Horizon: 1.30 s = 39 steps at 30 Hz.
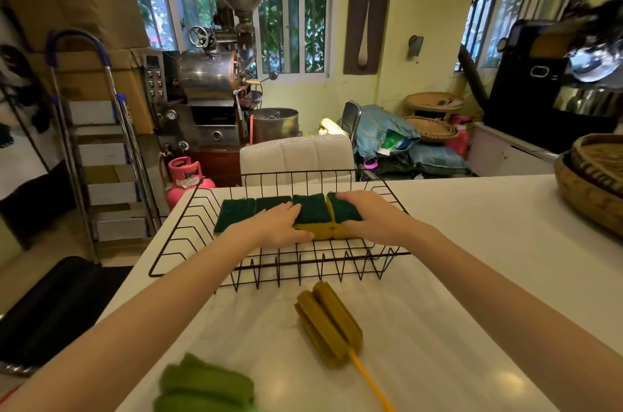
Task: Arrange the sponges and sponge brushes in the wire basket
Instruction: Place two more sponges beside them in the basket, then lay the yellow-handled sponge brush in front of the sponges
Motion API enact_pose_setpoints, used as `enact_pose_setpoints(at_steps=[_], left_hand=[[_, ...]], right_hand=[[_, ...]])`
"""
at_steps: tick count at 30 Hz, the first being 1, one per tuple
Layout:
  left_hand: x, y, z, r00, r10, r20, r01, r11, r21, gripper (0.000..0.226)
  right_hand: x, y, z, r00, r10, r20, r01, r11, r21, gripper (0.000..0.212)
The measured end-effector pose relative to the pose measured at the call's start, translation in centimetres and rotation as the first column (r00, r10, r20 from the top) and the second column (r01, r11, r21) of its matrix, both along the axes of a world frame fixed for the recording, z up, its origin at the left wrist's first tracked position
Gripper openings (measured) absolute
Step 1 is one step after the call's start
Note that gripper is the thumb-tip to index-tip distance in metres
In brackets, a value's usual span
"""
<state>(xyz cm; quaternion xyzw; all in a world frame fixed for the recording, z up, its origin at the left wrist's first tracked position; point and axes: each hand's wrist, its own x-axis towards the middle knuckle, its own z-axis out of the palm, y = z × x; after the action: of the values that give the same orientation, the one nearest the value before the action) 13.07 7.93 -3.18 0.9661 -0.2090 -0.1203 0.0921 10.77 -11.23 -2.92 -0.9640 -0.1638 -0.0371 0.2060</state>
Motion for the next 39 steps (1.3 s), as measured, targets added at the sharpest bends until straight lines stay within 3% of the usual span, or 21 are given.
enact_pose_setpoints(at_steps=[7,11,15,17,19,24,29,34,39], left_hand=[[-8.0,-0.2,3.0,0.97,-0.154,0.189,0.207,0.931,-0.302,0.049],[-12.1,0.4,2.1,0.929,-0.256,0.266,0.343,0.864,-0.368,0.054],[-14.3,0.7,0.9,0.902,-0.377,0.21,0.425,0.857,-0.29,0.063],[-14.6,0.5,0.3,0.899,-0.412,0.15,0.437,0.873,-0.216,0.07],[-14.7,0.3,-0.3,0.897,-0.431,0.1,0.442,0.886,-0.14,0.075],[-14.7,-0.6,-1.6,0.889,-0.438,0.135,0.439,0.898,0.03,0.069],[-14.3,-1.0,-2.0,0.883,-0.418,0.215,0.427,0.904,0.005,0.052],[-14.3,-0.8,-0.6,0.913,-0.38,0.145,0.384,0.923,0.002,0.048],[-14.1,-0.9,1.9,0.905,-0.356,0.233,0.377,0.925,-0.05,0.053]], right_hand=[[-7.9,1.5,1.6,0.994,-0.013,0.113,-0.024,0.948,0.317,0.058],[-12.5,1.1,0.8,0.994,-0.025,0.106,-0.009,0.951,0.309,0.047],[-15.3,-0.1,-1.2,0.979,-0.012,-0.201,0.061,0.97,0.236,0.029],[-16.3,-0.4,-2.1,0.923,0.006,-0.384,0.085,0.972,0.22,0.032],[-17.0,-0.4,-2.7,0.881,0.014,-0.473,0.086,0.978,0.188,0.037],[-18.0,-0.7,-3.0,0.84,0.037,-0.541,0.015,0.996,0.091,0.039],[-18.3,-1.0,-2.9,0.813,0.063,-0.579,0.015,0.992,0.129,0.032],[-17.7,-2.0,-2.3,0.847,0.04,-0.531,0.054,0.986,0.161,0.025],[-16.1,-2.6,-0.5,0.911,0.028,-0.412,0.077,0.969,0.235,0.023]])
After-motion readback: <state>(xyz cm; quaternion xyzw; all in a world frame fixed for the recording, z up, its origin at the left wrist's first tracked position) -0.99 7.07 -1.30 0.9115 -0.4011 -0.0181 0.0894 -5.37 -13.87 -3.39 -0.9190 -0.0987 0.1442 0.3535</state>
